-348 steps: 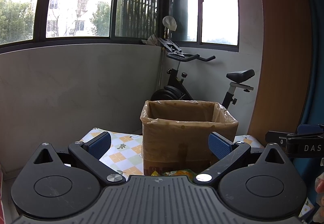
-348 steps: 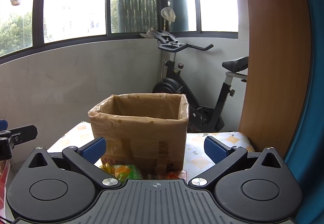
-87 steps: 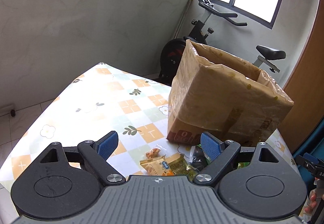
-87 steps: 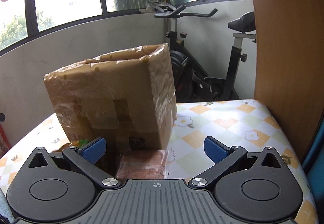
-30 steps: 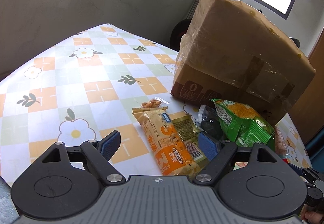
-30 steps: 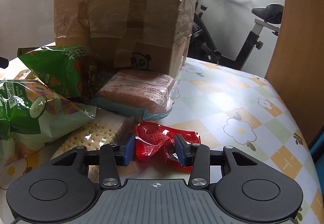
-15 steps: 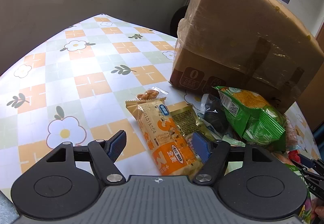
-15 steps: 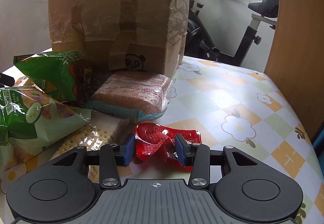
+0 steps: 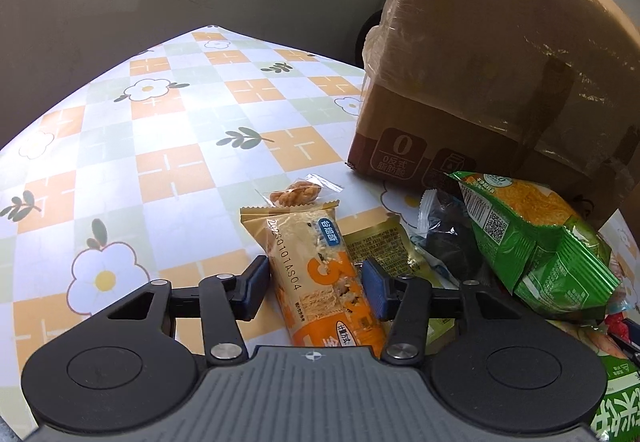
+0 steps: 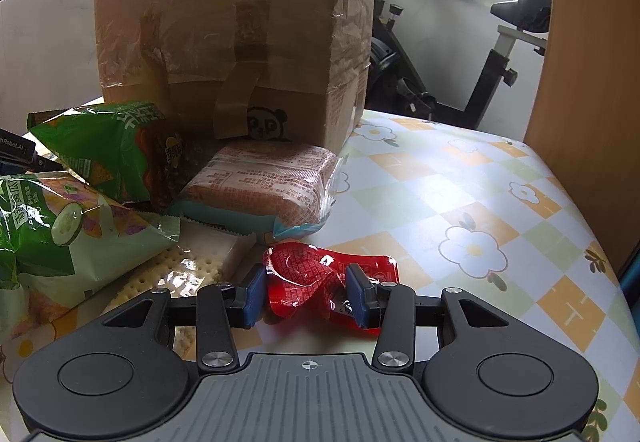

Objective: Organize snacks
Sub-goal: 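Grasp orange biscuit bar with left tool while right tool grasps red candy packet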

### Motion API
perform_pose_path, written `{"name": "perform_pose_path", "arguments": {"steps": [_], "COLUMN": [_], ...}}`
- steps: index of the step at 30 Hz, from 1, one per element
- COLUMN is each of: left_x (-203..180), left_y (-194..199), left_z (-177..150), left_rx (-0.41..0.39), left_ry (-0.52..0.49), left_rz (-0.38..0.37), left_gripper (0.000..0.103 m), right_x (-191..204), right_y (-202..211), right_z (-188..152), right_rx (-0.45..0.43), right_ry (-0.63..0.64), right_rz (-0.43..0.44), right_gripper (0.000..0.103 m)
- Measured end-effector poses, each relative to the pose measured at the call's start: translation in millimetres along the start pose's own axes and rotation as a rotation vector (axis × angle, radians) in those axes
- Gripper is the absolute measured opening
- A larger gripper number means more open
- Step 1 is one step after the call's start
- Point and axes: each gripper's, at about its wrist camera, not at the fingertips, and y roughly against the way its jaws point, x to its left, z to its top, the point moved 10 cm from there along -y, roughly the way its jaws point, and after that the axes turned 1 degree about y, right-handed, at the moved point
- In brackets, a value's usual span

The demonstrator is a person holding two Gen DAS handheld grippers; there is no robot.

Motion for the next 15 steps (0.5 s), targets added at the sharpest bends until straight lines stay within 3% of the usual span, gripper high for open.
{"name": "perform_pose_path", "arguments": {"steps": [15], "left_x": [9.7], "left_y": [24.6], "left_z": [-6.9], "left_rx": [-0.045], "left_ry": [0.027], "left_rz": [0.023], "left_gripper": [0.044], "right_x": [-2.8], "right_y": [3.8], "right_z": [1.5], "right_rx": [-0.021], "right_ry": [-0.017], "right_rz": [0.000], "right_gripper": [0.039]}}
